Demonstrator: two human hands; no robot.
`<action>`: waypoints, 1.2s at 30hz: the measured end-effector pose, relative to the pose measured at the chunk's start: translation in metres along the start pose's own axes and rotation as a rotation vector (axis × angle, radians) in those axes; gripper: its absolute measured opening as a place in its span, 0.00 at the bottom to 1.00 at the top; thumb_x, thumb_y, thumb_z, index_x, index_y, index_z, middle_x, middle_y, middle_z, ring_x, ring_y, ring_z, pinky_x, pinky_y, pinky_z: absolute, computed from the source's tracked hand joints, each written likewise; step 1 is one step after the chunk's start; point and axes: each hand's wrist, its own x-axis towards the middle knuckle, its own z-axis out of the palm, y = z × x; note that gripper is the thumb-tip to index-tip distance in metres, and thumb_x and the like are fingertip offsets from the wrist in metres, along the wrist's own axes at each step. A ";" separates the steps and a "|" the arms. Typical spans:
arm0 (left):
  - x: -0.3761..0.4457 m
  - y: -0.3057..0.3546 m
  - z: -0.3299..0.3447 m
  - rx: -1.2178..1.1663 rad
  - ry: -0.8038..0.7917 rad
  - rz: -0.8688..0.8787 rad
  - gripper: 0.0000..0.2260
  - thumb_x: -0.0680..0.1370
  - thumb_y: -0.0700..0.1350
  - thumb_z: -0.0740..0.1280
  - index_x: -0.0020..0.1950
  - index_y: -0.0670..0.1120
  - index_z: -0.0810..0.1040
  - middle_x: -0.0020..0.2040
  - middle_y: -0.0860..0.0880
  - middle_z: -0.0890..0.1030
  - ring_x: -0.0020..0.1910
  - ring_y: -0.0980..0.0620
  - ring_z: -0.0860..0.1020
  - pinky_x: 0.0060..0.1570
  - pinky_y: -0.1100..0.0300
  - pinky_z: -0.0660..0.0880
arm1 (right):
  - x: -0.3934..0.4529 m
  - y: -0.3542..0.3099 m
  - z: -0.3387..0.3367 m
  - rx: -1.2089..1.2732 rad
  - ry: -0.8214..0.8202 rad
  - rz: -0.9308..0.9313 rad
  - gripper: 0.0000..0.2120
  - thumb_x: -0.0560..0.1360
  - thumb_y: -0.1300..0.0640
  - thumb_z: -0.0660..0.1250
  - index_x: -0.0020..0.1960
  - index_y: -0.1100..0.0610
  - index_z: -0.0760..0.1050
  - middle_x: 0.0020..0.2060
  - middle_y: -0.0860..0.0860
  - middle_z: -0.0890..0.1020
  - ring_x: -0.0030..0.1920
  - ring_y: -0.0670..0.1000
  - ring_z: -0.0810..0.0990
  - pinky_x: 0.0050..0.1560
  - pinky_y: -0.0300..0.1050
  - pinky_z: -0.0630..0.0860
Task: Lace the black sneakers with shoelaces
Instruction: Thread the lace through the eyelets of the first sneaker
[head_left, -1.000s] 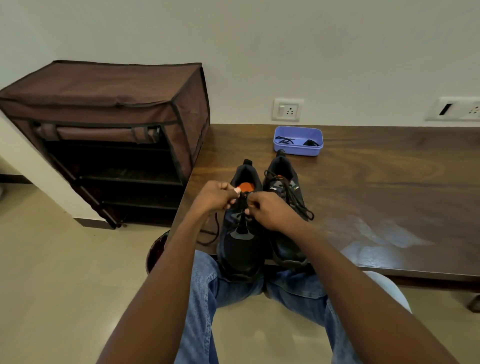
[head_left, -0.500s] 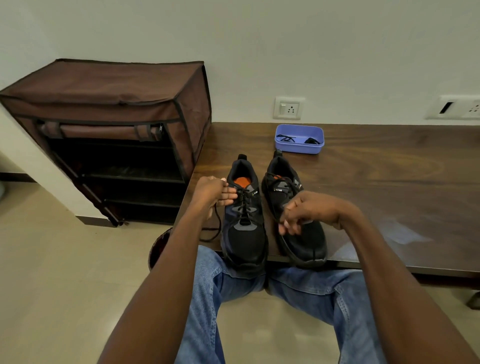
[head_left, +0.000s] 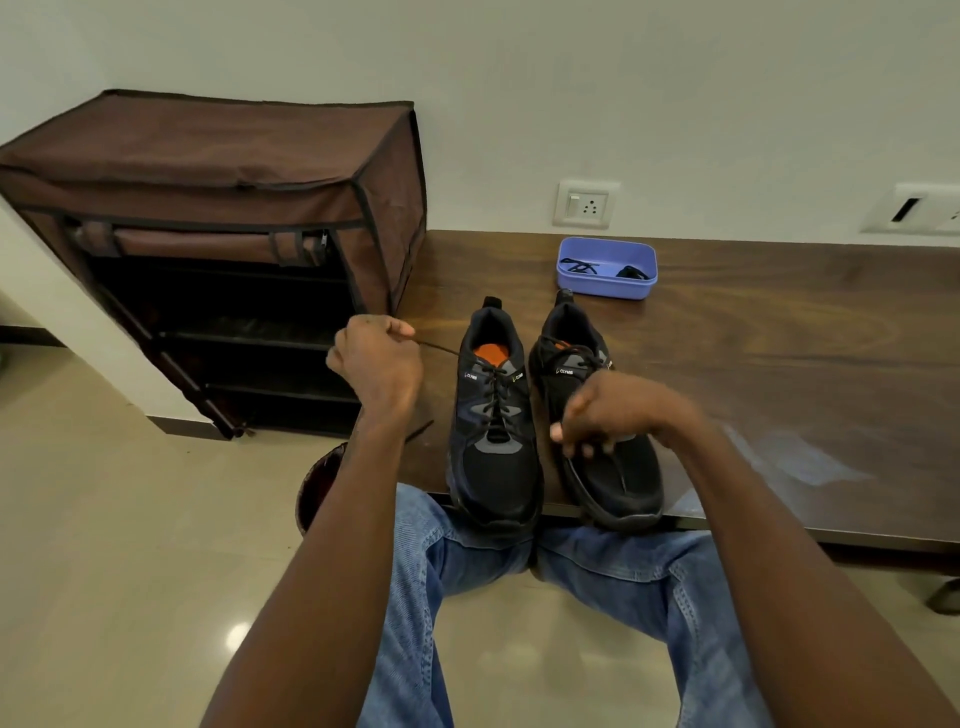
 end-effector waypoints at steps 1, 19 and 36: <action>-0.002 0.000 0.001 0.049 0.017 0.029 0.10 0.74 0.35 0.66 0.44 0.49 0.83 0.54 0.49 0.80 0.62 0.47 0.71 0.67 0.49 0.60 | -0.004 -0.003 0.001 -0.019 -0.176 0.051 0.12 0.78 0.54 0.69 0.42 0.61 0.82 0.42 0.56 0.87 0.33 0.44 0.81 0.33 0.36 0.75; -0.016 0.007 0.029 -0.076 -0.552 0.125 0.07 0.77 0.43 0.70 0.42 0.54 0.84 0.41 0.55 0.84 0.45 0.55 0.82 0.53 0.49 0.80 | 0.031 -0.020 0.016 0.188 -0.045 -0.003 0.06 0.79 0.61 0.68 0.46 0.63 0.80 0.37 0.57 0.85 0.29 0.49 0.81 0.31 0.40 0.79; -0.021 0.012 0.030 0.021 -0.605 0.245 0.05 0.79 0.47 0.69 0.45 0.51 0.83 0.40 0.52 0.84 0.42 0.54 0.82 0.46 0.56 0.77 | 0.060 -0.008 0.045 -0.183 0.816 -0.208 0.17 0.78 0.57 0.67 0.66 0.56 0.76 0.63 0.55 0.77 0.63 0.58 0.74 0.62 0.54 0.72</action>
